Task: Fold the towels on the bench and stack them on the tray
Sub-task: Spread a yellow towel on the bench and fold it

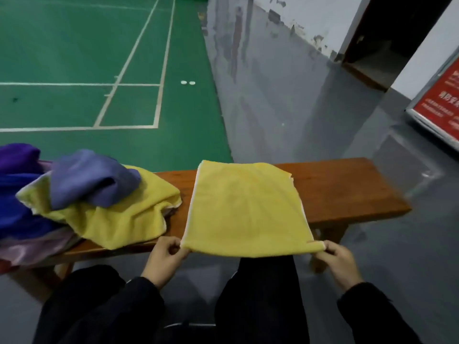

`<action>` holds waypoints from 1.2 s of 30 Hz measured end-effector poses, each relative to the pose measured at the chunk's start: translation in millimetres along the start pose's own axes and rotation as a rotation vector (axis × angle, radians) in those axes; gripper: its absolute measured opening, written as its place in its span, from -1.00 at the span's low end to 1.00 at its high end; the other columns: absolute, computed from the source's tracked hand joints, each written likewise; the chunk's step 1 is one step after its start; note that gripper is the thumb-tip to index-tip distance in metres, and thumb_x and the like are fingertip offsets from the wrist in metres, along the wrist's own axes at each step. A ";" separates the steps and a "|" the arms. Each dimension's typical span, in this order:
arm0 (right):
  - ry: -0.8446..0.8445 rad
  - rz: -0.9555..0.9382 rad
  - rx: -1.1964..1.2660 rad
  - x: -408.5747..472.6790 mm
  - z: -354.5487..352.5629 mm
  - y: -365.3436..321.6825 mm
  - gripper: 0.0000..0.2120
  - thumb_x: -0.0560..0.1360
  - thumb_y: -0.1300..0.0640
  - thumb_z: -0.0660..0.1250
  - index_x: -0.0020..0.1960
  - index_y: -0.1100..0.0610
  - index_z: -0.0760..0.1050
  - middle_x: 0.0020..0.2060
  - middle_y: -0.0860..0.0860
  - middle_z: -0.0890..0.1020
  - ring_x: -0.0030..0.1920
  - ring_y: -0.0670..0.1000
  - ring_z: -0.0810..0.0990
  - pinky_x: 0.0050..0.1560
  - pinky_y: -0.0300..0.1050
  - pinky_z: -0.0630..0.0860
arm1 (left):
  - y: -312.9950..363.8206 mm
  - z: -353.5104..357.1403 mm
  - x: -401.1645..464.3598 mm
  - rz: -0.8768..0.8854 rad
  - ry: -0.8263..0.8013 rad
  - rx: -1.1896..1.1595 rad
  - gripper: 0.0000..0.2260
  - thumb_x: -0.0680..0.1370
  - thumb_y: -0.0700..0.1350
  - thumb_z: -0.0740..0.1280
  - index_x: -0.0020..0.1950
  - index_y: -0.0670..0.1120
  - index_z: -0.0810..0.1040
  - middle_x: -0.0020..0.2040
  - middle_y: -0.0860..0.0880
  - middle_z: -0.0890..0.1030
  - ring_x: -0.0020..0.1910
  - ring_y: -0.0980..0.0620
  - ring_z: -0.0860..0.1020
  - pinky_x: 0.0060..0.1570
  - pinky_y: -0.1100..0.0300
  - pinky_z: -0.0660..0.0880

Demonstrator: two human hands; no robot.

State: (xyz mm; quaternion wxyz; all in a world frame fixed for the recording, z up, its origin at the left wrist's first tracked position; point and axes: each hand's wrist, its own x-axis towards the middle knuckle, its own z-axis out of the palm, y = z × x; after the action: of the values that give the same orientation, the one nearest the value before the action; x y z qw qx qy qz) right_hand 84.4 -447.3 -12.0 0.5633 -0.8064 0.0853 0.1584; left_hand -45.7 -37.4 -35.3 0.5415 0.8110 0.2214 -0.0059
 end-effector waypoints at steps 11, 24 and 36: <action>-0.034 -0.037 -0.190 4.5 11.3 13.7 -0.80 0.54 0.34 0.43 -0.09 0.05 0.61 0.08 0.04 0.55 0.09 -0.01 0.56 0.04 -0.12 0.45 | -15.6 18.3 4.4 -0.021 -0.229 -0.089 -0.56 0.35 0.19 0.46 -0.19 -0.20 0.55 -0.27 0.03 0.55 -0.25 0.08 0.48 -0.16 0.08 0.38; 0.216 -0.176 -0.488 140.5 48.2 -105.0 -0.77 0.67 0.06 0.27 0.14 0.14 0.66 0.07 0.06 0.70 0.11 0.16 0.61 0.01 -0.10 0.46 | -35.8 14.6 20.5 -0.194 -0.215 0.048 -0.66 0.54 0.09 0.39 -0.28 -0.13 0.52 -0.35 0.08 0.45 -0.29 0.14 0.40 -0.20 0.11 0.35; 0.334 -0.212 -0.696 231.5 54.8 -107.6 -0.88 0.62 -0.01 0.35 -0.07 -0.01 0.56 -0.08 -0.02 0.67 -0.09 0.07 0.60 -0.13 -0.08 0.50 | -24.7 10.5 19.4 -0.220 -0.198 0.185 -0.63 0.59 -0.02 0.40 -0.37 -0.06 0.40 -0.44 0.05 0.40 -0.41 0.18 0.36 -0.35 0.23 0.28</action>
State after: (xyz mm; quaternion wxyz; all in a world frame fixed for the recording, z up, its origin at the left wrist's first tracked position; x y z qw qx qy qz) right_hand 326.2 -348.7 -15.8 0.2482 -0.9680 0.0332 -0.0147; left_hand -34.8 -32.0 -66.1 0.4797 0.8239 0.2527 -0.1653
